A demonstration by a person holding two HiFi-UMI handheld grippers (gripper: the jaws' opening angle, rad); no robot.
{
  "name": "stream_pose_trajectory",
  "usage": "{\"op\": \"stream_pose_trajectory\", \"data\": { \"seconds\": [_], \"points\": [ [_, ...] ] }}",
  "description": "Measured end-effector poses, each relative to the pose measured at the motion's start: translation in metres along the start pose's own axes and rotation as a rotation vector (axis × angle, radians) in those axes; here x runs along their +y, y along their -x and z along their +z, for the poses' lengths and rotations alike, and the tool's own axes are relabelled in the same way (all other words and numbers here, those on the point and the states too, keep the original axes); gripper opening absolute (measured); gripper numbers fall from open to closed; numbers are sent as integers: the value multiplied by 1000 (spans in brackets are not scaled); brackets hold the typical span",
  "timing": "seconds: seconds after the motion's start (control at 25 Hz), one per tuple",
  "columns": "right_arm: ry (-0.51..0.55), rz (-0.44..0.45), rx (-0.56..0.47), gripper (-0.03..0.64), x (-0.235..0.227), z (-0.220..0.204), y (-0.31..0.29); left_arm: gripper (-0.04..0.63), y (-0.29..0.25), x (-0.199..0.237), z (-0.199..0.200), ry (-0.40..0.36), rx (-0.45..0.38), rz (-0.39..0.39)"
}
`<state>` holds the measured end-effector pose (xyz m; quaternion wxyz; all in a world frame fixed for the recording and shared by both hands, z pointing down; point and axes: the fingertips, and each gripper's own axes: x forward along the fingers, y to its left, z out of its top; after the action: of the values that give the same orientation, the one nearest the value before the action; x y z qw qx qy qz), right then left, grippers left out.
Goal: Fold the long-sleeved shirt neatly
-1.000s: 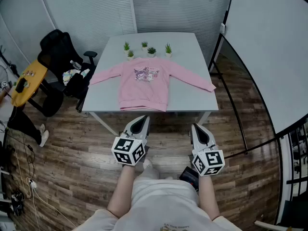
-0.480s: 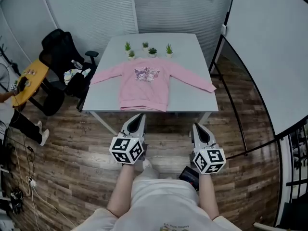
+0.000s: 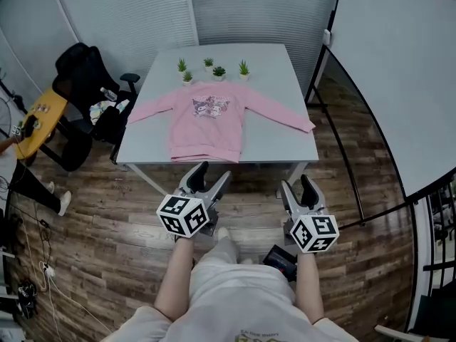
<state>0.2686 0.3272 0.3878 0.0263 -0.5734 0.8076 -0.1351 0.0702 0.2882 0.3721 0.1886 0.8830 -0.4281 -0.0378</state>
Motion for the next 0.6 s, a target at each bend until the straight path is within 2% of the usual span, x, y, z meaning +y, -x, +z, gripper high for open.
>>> {"op": "stream_pose_trajectory", "data": {
  "seconds": [0.08,0.36,0.6],
  "points": [
    [-6,-16,-1,259,-11,1,-1,319,-8,-1,-2,6,8,-9],
    [-44,-59,17,257,-44,-7,-20,319,-56,9,-11,-45,85,-19],
    [-65,-88,58,253,-86,-18,-65,319,-122,32,-19,-67,143,-34]
  ]
}}
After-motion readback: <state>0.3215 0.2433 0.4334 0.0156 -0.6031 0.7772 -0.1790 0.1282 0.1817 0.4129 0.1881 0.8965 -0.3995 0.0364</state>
